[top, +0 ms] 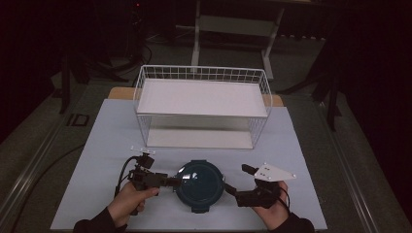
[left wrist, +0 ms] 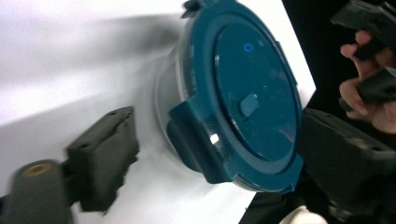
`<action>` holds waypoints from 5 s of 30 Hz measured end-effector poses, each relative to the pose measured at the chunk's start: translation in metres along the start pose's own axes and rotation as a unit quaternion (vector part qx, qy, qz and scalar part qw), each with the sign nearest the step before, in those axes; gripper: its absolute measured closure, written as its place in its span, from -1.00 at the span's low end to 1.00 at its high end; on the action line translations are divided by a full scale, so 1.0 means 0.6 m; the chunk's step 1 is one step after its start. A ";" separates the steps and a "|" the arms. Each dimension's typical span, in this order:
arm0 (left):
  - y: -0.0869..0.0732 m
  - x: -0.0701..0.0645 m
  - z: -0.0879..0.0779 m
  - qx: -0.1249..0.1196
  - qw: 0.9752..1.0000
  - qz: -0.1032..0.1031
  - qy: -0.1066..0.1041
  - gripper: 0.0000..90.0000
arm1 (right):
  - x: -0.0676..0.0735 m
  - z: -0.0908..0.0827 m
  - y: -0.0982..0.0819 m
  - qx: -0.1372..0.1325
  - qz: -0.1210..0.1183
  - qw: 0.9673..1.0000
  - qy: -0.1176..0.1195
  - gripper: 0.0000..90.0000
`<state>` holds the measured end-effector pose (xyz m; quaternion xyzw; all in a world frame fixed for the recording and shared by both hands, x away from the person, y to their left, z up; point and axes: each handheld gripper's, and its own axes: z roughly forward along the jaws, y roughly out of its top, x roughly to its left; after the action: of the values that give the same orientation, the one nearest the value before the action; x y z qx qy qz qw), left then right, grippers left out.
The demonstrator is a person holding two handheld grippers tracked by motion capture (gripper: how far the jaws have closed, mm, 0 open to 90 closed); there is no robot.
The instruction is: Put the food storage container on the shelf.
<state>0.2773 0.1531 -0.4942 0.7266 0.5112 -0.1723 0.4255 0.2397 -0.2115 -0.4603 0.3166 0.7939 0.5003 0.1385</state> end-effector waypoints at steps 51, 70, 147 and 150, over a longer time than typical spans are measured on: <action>-0.031 0.008 0.010 0.007 0.998 0.000 -0.062 0.25 | -0.062 0.054 -0.056 0.120 0.301 0.931 0.166 -0.03; -0.043 -0.003 0.005 -0.006 0.999 0.005 -0.044 0.25 | -0.045 0.055 -0.058 0.127 0.342 0.913 0.180 0.24; 0.165 0.088 0.078 -0.154 0.986 0.064 -0.023 0.23 | -0.213 0.165 0.034 0.006 0.250 0.967 0.046 0.18; 0.168 0.094 0.081 -0.161 0.984 0.071 -0.008 0.18 | -0.212 0.170 0.038 -0.003 0.235 0.972 0.024 0.22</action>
<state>0.3995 0.1365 -0.5163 0.6817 0.4762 -0.0632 0.5518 0.3996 -0.2141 -0.4996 0.4817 0.6987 0.5289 -0.0014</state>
